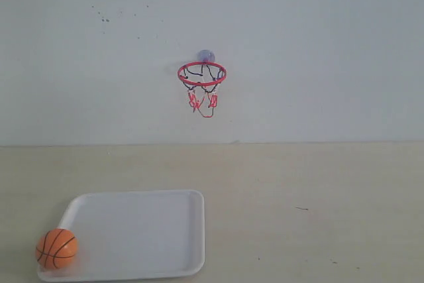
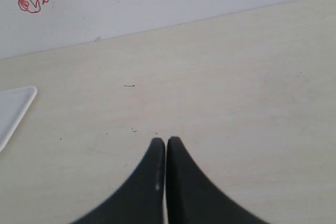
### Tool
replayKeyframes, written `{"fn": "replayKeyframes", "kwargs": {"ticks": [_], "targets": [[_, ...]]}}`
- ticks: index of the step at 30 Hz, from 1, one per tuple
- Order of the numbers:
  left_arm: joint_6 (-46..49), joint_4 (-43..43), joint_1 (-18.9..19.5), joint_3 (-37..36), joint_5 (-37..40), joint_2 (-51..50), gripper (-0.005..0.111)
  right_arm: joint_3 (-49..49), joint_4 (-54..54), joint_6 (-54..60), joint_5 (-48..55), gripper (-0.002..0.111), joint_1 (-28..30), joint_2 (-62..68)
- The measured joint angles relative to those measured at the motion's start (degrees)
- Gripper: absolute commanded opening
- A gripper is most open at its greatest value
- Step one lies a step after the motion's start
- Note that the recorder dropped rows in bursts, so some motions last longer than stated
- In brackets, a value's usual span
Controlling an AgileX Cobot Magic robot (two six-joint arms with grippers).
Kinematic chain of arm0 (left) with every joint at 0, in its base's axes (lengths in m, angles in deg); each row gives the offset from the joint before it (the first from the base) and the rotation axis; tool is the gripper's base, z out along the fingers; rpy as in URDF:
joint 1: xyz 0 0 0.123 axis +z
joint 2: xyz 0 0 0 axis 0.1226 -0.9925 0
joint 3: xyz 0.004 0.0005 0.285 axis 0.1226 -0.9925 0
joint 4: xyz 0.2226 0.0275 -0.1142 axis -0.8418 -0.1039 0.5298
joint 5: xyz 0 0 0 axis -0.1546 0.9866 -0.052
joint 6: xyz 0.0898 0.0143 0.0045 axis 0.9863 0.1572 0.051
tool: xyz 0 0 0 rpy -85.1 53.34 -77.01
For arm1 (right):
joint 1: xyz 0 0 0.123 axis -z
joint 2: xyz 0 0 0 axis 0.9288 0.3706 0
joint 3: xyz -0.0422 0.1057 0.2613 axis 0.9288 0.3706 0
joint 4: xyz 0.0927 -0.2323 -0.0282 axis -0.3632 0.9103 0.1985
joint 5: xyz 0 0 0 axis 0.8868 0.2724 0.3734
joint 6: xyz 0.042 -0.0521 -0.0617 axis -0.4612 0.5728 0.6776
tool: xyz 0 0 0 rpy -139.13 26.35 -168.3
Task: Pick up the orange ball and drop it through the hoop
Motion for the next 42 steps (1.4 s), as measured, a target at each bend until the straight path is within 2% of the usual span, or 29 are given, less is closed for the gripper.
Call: {"fn": "replayKeyframes", "kwargs": {"ticks": [7, 14, 16, 23, 27, 33, 36, 37, 42], "targets": [[0.0, 0.0, 0.0, 1.7, -10.5, 0.0, 0.004, 0.0, 0.0, 0.0, 0.0, 0.0, 0.0, 0.0], [-2.7, 0.0, 0.0, 1.9, -33.3, -0.4, 0.004, 0.0, 0.0, 0.0, 0.0, 0.0, 0.0, 0.0], [-3.1, 0.0, 0.0, 1.9, -37.3, -1.3, 0.004, 0.0, 0.0, 0.0, 0.0, 0.0, 0.0, 0.0], [-5.6, 0.0, 0.0, 3.3, -41.1, -7.6, 0.004, 0.0, 0.0, 0.0, 0.0, 0.0, 0.0, 0.0], [-11.6, 0.0, 0.0, 8.2, -31.8, -15.4, 0.004, 0.0, 0.0, 0.0, 0.0, 0.0, 0.0, 0.0], [-10.5, -4.3, 0.0, 22.8, -5.8, -33.9, 0.004, 0.0, 0.0, 0.0, 0.0, 0.0, 0.0, 0.0], [-0.9, -3.2, 0.0, 31.1, 7.2, -43.3, 0.004, 0.0, 0.0, 0.0, 0.0, 0.0, 0.0, 0.0], [3.4, -1.2, 0.0, 34.6, 12.6, -47.4, 0.004, 0.0, 0.0, 0.0, 0.0, 0.0, 0.0, 0.0], [21.2, 9.4, 0.0, 45.7, 30.3, -63.5, 0.004, 0.0, 0.0, 0.0, 0.0, 0.0, 0.0, 0.0]]}}
